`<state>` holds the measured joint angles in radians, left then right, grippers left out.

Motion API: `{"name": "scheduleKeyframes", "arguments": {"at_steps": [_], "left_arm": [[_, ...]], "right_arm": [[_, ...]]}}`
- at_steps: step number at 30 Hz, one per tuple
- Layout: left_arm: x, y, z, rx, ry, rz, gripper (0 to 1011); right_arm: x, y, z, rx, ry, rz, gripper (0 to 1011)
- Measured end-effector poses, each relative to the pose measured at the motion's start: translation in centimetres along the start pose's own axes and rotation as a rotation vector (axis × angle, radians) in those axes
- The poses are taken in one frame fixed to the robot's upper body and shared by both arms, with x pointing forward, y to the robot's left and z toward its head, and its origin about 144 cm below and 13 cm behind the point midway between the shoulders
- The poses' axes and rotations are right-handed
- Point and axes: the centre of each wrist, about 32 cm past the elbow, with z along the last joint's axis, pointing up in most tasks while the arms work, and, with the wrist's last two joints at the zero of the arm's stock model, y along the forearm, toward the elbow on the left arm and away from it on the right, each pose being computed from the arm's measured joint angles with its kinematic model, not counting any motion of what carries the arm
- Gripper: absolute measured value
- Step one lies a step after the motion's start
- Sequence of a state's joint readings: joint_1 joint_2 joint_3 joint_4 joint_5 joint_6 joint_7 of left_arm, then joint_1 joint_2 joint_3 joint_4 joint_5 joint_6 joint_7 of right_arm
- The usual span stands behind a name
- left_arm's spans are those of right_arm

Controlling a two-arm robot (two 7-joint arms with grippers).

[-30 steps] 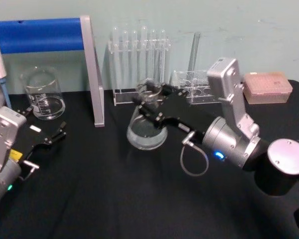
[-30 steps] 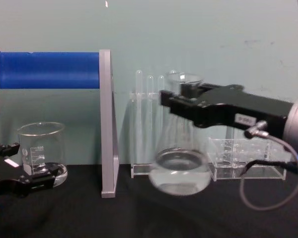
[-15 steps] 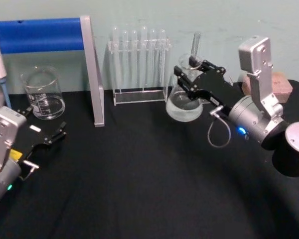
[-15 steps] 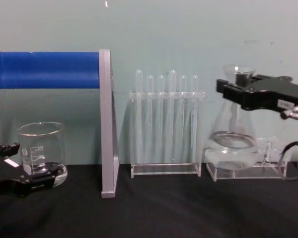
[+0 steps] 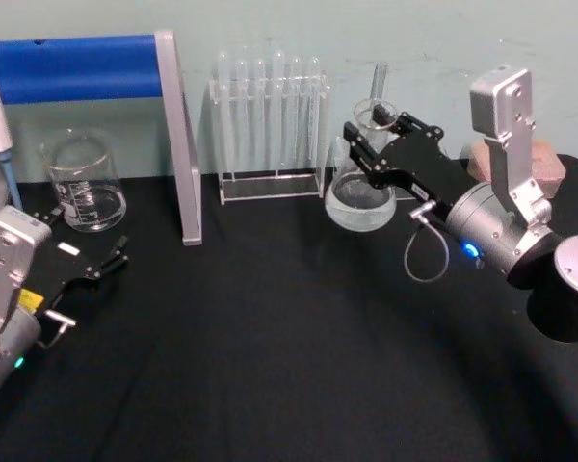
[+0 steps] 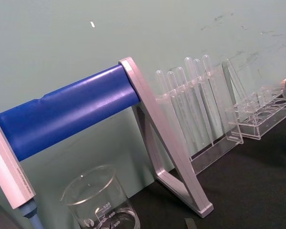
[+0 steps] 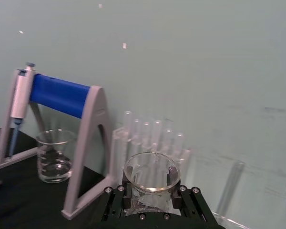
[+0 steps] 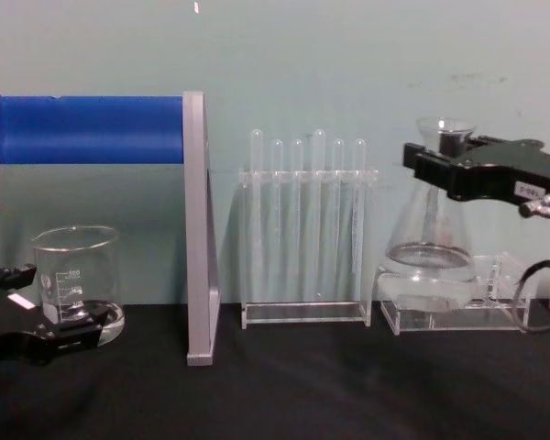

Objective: Grasp the erlenmeyer flask with one hand, shake it three times, then place it back.

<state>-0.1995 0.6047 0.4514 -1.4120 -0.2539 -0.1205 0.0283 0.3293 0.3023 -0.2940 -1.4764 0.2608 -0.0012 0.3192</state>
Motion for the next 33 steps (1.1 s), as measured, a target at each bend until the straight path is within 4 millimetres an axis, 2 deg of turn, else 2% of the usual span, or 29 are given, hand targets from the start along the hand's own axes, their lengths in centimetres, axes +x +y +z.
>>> {"name": "scheduleKeyframes", "arguments": {"at_steps": [17,33], "left_arm": [[0.0,0.0,0.0,0.0,0.0,0.0,1001],[0.0,0.0,0.0,0.0,0.0,0.0,1001]], "right_arm": [[-4.1,-0.3,0.7,0.021,0.051,0.181,457],[-5.3,-0.4,0.1,-0.005,0.066,0.241,457]]}}
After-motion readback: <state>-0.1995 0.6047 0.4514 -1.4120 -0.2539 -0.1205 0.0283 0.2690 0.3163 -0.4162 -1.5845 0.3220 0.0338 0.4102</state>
